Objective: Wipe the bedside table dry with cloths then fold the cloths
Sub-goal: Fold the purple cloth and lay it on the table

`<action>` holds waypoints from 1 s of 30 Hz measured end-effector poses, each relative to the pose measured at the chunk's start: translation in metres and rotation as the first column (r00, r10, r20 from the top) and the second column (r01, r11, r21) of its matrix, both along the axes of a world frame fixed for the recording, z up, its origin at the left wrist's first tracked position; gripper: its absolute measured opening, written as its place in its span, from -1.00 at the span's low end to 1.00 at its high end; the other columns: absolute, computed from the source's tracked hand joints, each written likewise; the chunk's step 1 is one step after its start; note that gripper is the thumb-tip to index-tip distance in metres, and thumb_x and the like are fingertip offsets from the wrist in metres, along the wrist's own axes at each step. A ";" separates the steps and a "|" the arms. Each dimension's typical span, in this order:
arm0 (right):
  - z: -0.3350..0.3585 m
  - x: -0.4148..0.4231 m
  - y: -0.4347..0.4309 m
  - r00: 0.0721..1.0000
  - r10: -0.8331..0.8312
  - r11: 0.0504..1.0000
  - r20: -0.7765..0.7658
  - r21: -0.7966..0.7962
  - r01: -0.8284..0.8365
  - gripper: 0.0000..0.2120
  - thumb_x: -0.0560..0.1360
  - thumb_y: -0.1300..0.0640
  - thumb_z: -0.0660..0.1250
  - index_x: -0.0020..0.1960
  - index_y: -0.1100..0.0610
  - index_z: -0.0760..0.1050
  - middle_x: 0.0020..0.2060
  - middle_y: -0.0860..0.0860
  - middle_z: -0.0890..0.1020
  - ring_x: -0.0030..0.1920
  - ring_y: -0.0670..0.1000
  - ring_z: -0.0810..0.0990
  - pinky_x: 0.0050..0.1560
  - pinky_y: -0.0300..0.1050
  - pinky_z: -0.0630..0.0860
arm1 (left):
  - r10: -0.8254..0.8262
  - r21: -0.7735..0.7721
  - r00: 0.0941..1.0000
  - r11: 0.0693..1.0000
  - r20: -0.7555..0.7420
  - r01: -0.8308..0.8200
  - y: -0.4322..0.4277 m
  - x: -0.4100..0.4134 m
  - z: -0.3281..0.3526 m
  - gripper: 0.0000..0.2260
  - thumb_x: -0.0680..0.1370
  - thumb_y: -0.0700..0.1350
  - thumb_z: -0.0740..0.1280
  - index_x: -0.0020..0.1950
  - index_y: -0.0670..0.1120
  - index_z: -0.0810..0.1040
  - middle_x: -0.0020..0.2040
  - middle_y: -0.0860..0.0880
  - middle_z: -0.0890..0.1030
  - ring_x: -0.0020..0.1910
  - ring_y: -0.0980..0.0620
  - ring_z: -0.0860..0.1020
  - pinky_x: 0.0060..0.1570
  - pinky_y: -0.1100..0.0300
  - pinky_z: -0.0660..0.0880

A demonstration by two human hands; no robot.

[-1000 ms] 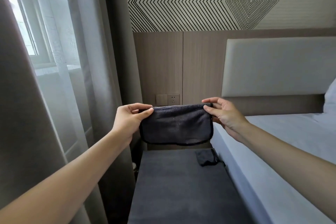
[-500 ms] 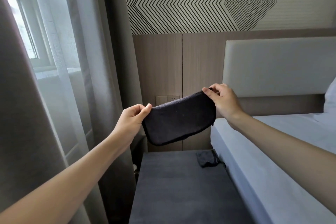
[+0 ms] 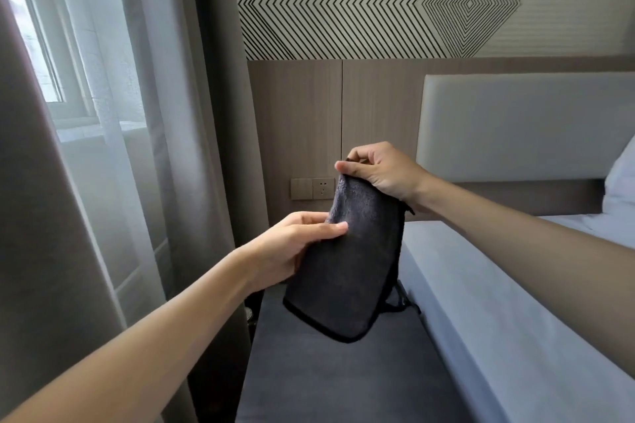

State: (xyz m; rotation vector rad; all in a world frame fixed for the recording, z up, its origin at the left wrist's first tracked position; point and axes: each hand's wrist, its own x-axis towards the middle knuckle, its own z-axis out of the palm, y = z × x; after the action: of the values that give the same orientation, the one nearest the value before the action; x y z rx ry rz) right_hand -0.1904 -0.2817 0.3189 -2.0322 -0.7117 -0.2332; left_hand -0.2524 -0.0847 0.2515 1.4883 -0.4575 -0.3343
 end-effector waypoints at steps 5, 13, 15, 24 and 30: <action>-0.013 0.013 0.002 0.986 0.003 0.998 -0.166 -0.058 -0.013 -0.72 0.53 -0.07 0.44 -0.18 0.14 0.63 -0.28 0.00 0.67 -0.23 -0.06 0.59 -0.11 -0.15 0.49 | -0.002 -0.159 0.998 0.987 -0.062 -0.008 -0.024 -0.005 0.007 -0.70 0.50 -0.15 0.40 0.19 -0.25 0.61 0.04 -0.21 0.67 -0.05 -0.09 0.68 0.04 0.06 0.62; -0.051 0.005 -0.029 0.790 -0.296 0.912 -0.537 0.087 0.401 -0.47 0.66 -0.19 0.15 0.02 0.29 0.57 -0.22 0.17 0.65 -0.33 0.08 0.61 -0.22 -0.08 0.60 | 0.123 -0.351 0.966 0.915 -0.226 -0.198 -0.027 0.009 0.015 -0.66 0.61 -0.08 0.28 -0.32 -0.03 0.68 -0.20 -0.02 0.69 -0.21 0.01 0.68 -0.07 0.07 0.52; -0.059 -0.002 -0.039 0.807 -0.263 0.928 -0.529 0.089 0.361 -0.30 0.64 -0.32 0.00 -0.17 0.25 0.56 -0.35 0.14 0.64 -0.37 0.07 0.61 -0.19 -0.09 0.59 | 0.153 -0.376 0.955 0.894 -0.253 -0.243 -0.028 0.015 0.014 -0.67 0.60 -0.08 0.30 -0.34 -0.04 0.69 -0.19 -0.05 0.69 -0.19 -0.02 0.69 -0.03 0.04 0.54; -0.065 -0.002 -0.030 0.862 0.070 0.895 -0.502 0.413 0.168 -0.82 0.57 0.06 0.38 0.02 0.16 0.66 -0.18 0.00 0.67 -0.14 -0.01 0.58 -0.17 -0.20 0.47 | 0.259 -0.285 0.932 0.901 -0.254 -0.328 -0.041 0.025 0.003 -0.83 0.61 -0.15 0.29 -0.10 -0.14 0.64 -0.14 -0.10 0.71 -0.20 -0.01 0.70 -0.07 0.07 0.55; -0.067 -0.004 -0.031 0.908 0.066 0.898 -0.414 0.422 0.128 -0.76 0.61 0.23 0.31 0.22 0.03 0.59 0.06 0.00 0.70 0.03 0.01 0.64 -0.02 -0.09 0.56 | 0.416 -0.178 0.905 0.888 -0.084 -0.424 -0.032 0.032 0.003 -0.79 0.64 -0.29 0.23 0.18 -0.23 0.62 0.08 -0.19 0.71 0.02 -0.07 0.70 -0.02 0.10 0.63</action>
State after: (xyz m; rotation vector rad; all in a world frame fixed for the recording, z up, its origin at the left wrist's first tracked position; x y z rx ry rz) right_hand -0.1941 -0.3126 0.2521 -1.5790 -0.3138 0.0310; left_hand -0.2200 -0.1166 0.2546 1.3453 -0.1171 0.0233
